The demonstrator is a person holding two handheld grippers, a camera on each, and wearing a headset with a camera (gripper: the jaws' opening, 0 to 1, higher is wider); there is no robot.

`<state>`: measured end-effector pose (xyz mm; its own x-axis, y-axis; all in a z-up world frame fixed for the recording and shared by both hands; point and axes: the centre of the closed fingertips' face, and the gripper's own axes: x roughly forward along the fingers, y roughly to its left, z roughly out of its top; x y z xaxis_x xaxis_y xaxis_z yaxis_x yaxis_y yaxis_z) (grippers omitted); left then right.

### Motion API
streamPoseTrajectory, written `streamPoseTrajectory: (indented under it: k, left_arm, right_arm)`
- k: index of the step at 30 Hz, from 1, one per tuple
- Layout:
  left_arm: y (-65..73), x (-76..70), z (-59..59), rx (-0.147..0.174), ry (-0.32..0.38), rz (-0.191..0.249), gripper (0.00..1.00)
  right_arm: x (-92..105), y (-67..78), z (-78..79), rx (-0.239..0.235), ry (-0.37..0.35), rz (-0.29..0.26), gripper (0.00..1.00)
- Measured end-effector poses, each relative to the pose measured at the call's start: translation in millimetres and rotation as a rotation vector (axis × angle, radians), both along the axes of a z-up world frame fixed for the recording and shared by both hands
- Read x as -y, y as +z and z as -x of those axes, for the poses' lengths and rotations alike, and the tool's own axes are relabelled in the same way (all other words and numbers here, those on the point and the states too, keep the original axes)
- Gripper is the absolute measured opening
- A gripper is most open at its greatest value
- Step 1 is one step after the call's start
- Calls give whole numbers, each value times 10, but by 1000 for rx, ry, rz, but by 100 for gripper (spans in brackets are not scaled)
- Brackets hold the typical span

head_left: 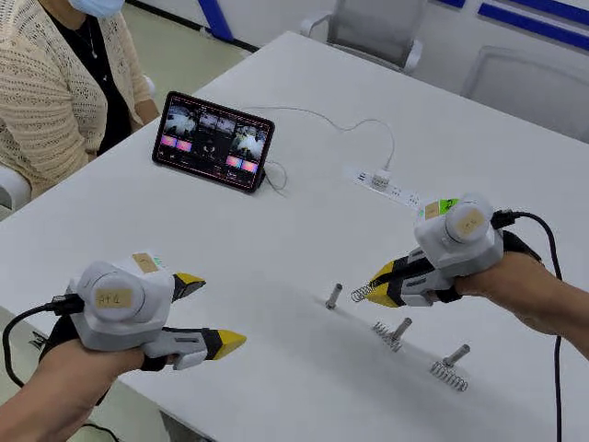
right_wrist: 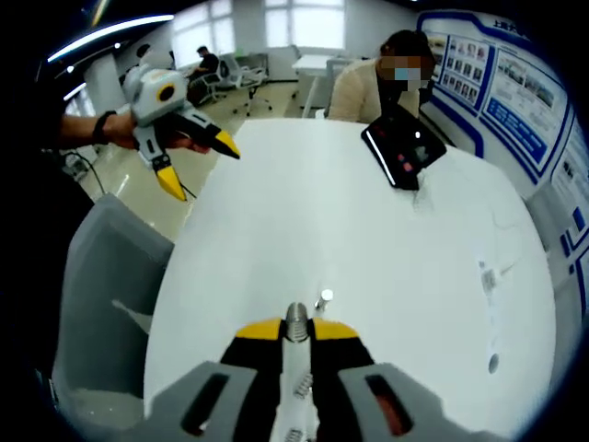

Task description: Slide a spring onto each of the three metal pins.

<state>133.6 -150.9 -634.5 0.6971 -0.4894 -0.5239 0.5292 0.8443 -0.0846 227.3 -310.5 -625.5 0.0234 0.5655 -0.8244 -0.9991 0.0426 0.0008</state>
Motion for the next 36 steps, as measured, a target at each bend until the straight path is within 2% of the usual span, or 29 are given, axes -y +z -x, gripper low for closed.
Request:
streamPoseTrajectory:
  k: [4,6,16,30,36]
  left_arm:
    - [5,-4,-10,2,8,6,61]
    - [14,1,-19,4,7,8,62]
    - [48,73,-7,5,-3,12,61]
    - [32,122,72,-11,-8,16,61]
    - [33,128,75,-13,-9,19,60]
  right_arm:
    - [-20,-70,-48,-4,5,20,12]
    - [-42,-89,-81,17,18,28,12]
    - [-101,-249,-218,14,37,66,12]
    - [-139,-285,-325,18,53,92,12]
    - [-192,-307,-324,13,73,101,12]
